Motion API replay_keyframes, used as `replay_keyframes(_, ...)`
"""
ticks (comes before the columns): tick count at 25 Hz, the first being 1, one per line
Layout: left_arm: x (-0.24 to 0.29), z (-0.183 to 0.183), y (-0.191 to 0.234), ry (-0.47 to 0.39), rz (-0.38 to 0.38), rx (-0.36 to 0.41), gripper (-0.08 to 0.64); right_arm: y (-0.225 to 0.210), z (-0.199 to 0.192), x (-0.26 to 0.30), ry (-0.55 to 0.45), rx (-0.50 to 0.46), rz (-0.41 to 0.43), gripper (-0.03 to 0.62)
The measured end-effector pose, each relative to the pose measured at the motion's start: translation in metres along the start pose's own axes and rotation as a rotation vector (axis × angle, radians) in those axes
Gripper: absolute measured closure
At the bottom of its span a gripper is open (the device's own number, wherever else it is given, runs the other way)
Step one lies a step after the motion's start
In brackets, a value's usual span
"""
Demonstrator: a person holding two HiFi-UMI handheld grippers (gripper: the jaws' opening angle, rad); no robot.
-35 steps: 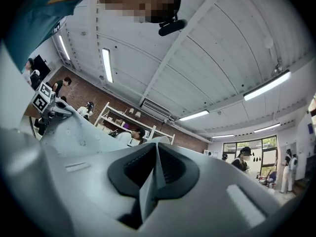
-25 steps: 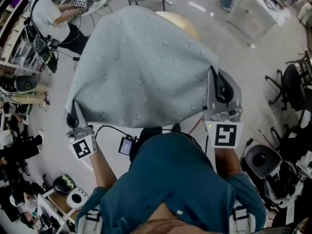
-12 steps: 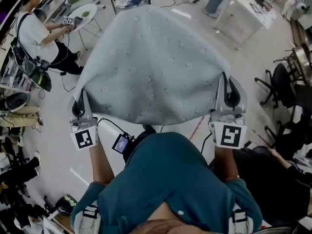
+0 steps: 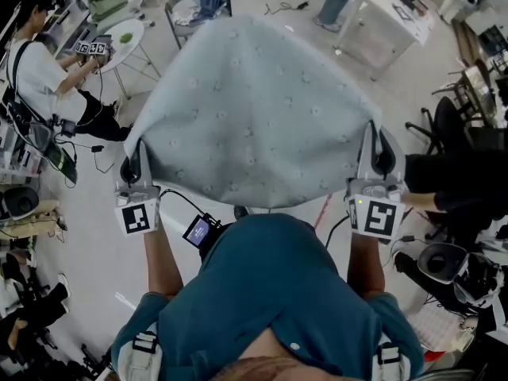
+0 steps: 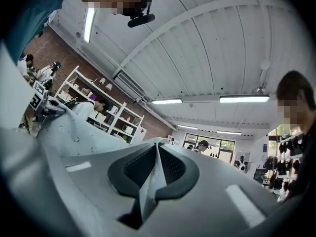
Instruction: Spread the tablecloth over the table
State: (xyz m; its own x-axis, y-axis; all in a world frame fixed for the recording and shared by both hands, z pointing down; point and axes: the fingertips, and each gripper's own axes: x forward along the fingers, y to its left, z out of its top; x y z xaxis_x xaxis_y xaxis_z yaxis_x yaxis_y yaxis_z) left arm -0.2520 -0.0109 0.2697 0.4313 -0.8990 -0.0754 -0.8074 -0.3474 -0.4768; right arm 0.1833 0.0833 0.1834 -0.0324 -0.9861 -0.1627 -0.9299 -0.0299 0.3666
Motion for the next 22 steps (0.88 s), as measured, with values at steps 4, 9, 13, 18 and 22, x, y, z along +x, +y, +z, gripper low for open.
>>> replay_keyframes(4,0.015,-0.017,0.014,-0.013,-0.018,-0.019,0.555,0.01,-0.001,0.012,0.01,-0.01,-0.023,0.577)
replay_keyframes(9,0.024,-0.035,0.011,0.003,-0.026,-0.059,0.555,0.01,-0.011,0.025,0.052,-0.01,-0.014,0.577)
replay_keyframes(13,0.031,-0.056,0.008,0.038,-0.008,-0.106,0.555,0.009,-0.03,0.048,0.068,-0.011,0.007,0.577)
replay_keyframes(18,0.041,-0.07,0.009,0.107,0.017,-0.126,0.555,0.01,-0.057,0.088,0.085,0.013,0.056,0.577)
replay_keyframes(22,0.062,-0.083,0.008,0.131,0.03,-0.145,0.555,0.011,-0.085,0.126,0.103,0.035,0.089,0.577)
